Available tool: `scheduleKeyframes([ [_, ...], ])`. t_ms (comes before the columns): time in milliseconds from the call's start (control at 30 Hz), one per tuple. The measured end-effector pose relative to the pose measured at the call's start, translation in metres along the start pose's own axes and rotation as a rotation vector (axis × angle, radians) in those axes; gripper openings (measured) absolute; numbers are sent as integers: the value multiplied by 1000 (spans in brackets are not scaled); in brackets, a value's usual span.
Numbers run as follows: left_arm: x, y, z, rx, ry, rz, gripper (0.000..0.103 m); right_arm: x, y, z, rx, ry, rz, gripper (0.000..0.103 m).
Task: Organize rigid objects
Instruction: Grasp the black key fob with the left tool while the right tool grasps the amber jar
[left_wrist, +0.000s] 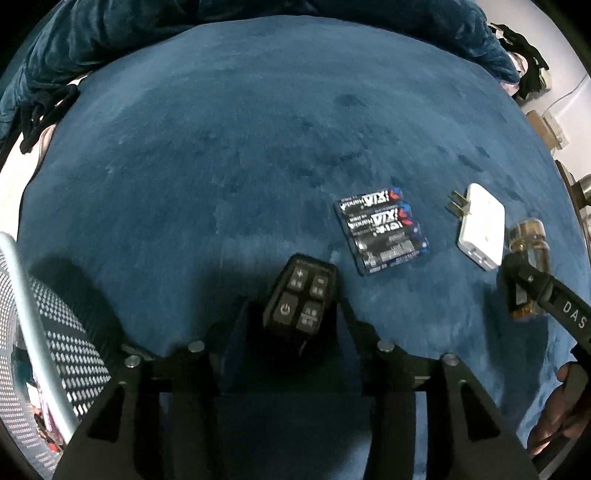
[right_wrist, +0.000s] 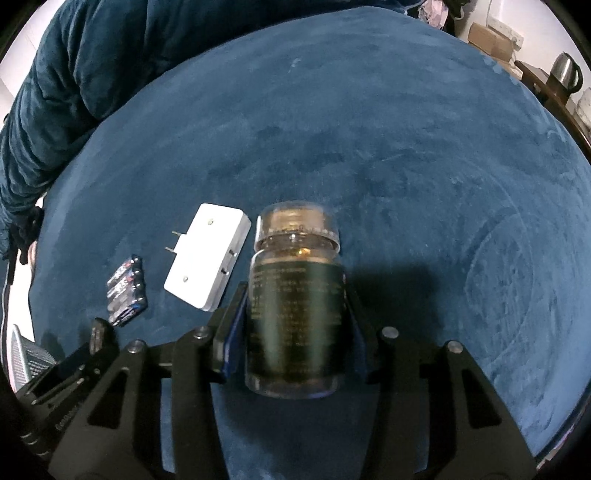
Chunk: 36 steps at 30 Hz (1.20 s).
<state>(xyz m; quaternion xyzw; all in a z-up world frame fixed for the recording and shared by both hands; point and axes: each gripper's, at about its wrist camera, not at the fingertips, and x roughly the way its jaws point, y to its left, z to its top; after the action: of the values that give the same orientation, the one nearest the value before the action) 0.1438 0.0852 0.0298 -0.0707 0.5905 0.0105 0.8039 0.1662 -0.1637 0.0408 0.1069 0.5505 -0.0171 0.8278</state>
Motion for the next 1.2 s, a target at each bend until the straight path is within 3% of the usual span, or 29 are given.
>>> scheduleKeyframes([
  [133, -3, -1, 1, -5, -5, 12, 43, 0, 3, 2, -24, -15, 6, 48],
  [433, -37, -7, -11, -2, -57, -3, 37, -26, 1, -11, 25, -40, 137, 47],
  [567, -60, -5, -17, 1, -91, -14, 24, -40, 10, -19, 9, -51, 159, 47],
  [767, -78, -2, -24, -2, -103, -33, 24, -56, 32, -30, -41, -68, 186, 47],
  [833, -78, 0, -23, -8, -96, -39, 28, -61, 36, -32, -50, -75, 189, 47],
  [900, -75, 1, -24, -18, -87, -42, 61, -64, 35, -33, -51, -80, 195, 47],
  [933, -73, -1, -24, -29, -90, -54, 65, -65, 36, -33, -49, -81, 196, 47],
  [1000, -67, -1, -23, -31, -83, -63, 67, -64, 35, -32, -43, -83, 196, 47],
  [1133, -55, -15, -23, 36, -87, -6, 69, -61, 32, -31, -26, -78, 194, 47],
  [1200, -49, -18, -24, 40, -75, -32, 69, -59, 30, -29, -23, -76, 194, 47],
])
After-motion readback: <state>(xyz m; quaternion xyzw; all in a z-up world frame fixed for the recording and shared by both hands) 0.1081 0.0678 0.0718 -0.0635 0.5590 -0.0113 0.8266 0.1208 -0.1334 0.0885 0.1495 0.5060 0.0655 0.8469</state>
